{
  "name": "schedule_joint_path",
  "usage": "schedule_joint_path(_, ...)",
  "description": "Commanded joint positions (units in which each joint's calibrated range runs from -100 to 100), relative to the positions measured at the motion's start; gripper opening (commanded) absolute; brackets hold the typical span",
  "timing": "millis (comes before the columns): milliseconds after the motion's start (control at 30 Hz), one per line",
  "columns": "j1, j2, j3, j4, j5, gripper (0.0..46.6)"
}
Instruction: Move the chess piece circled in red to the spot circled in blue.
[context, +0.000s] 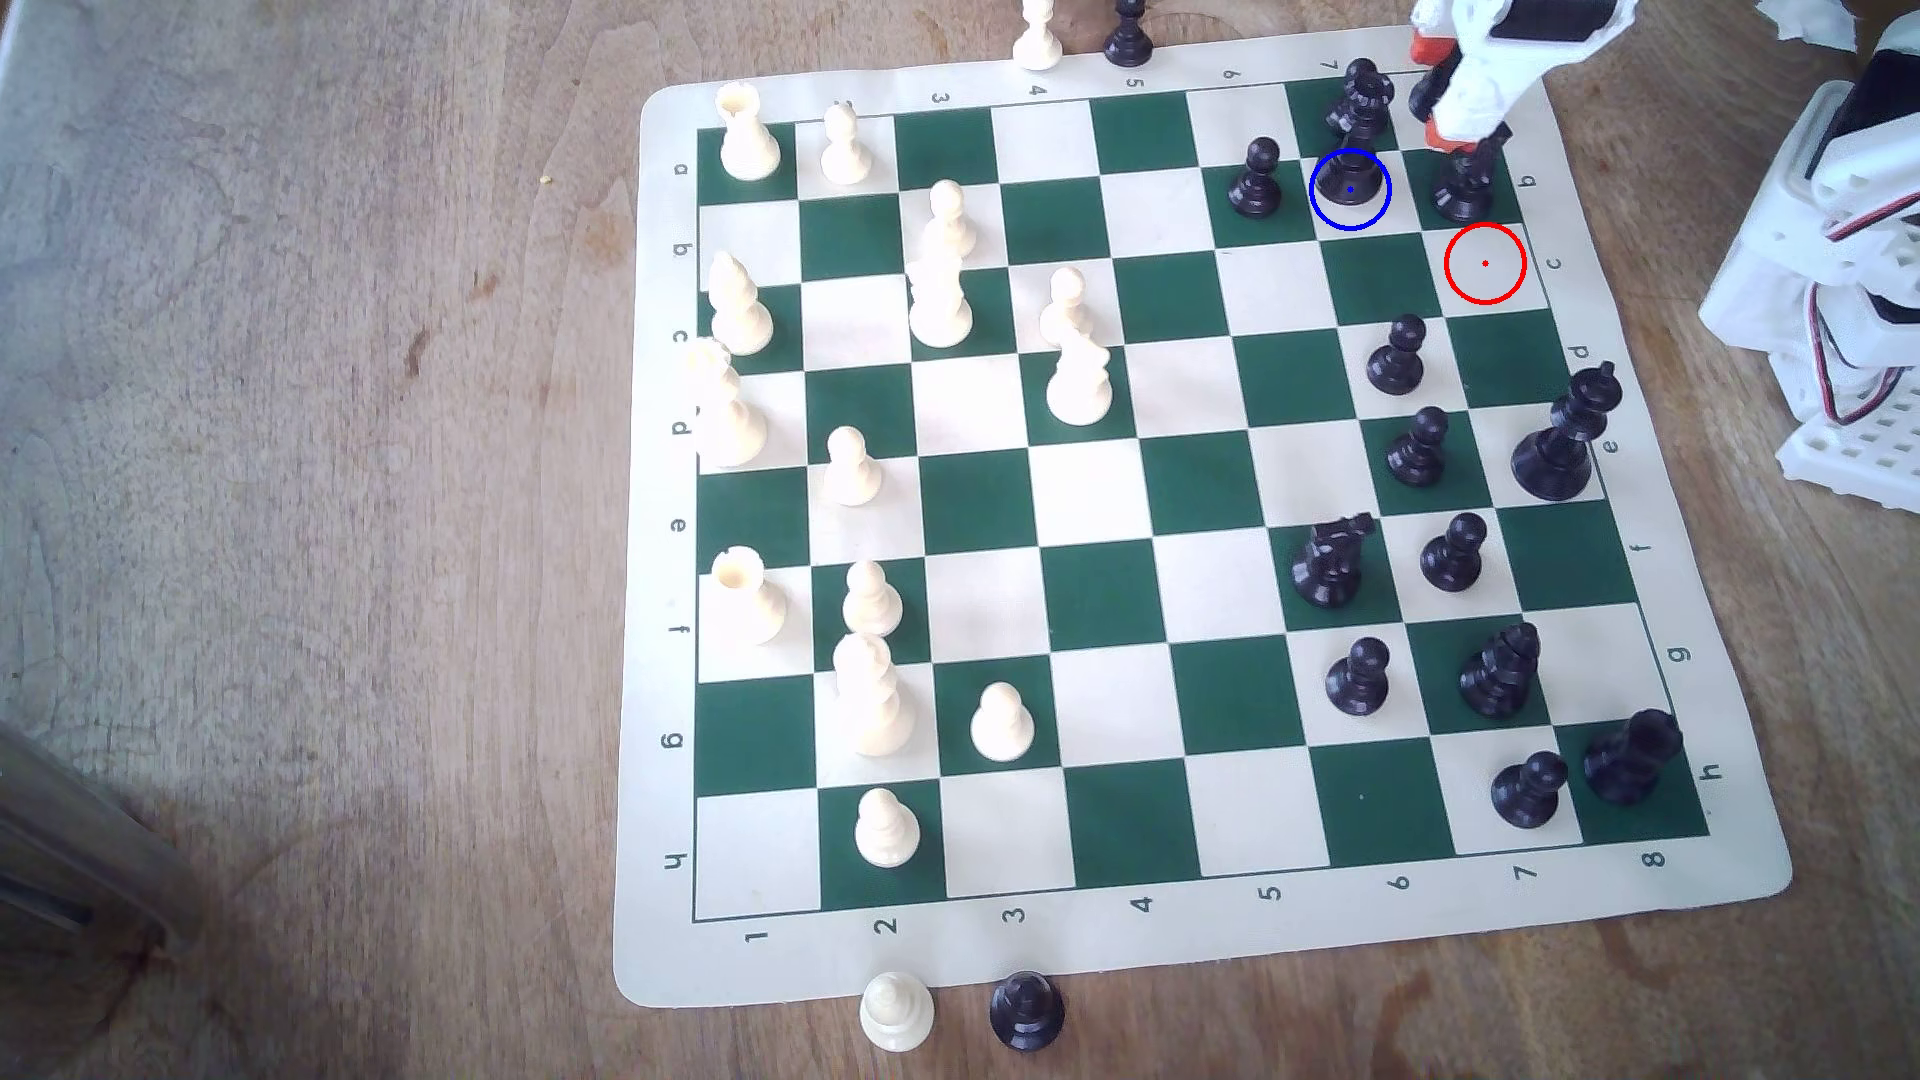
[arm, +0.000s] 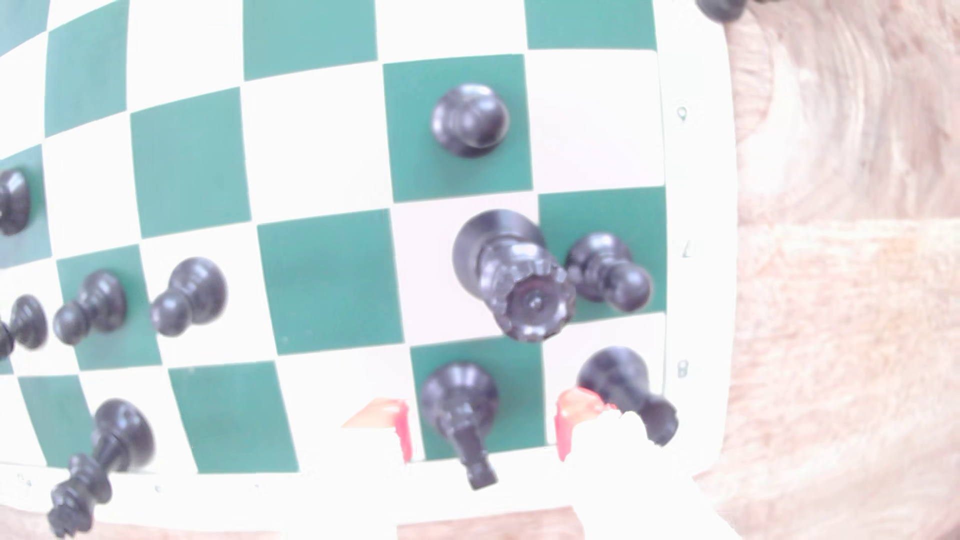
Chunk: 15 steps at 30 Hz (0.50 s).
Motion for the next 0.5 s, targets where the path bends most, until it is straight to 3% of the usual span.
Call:
schedule_joint_path(0, -1.94, -5.31, -9.69, 3.26, -3.61, 12.5)
schedule_joint_path(33, -2.72, -6.32, -10.41, 3.75, -4.59, 10.2)
schedule_joint_path(100, -6.01, -9.89, -11.59, 5.64, -8.40, 0.2)
schedule_joint_path(200, -8.98, -14.56, -11.50, 8.67, -11.09, 0.2)
schedule_joint_path(367, -14.61, -27.04, -1.35, 6.46, -17.97, 0.2)
schedule_joint_path(467, -15.00, -29.41, 5.91, 0.72, -17.83, 0.2)
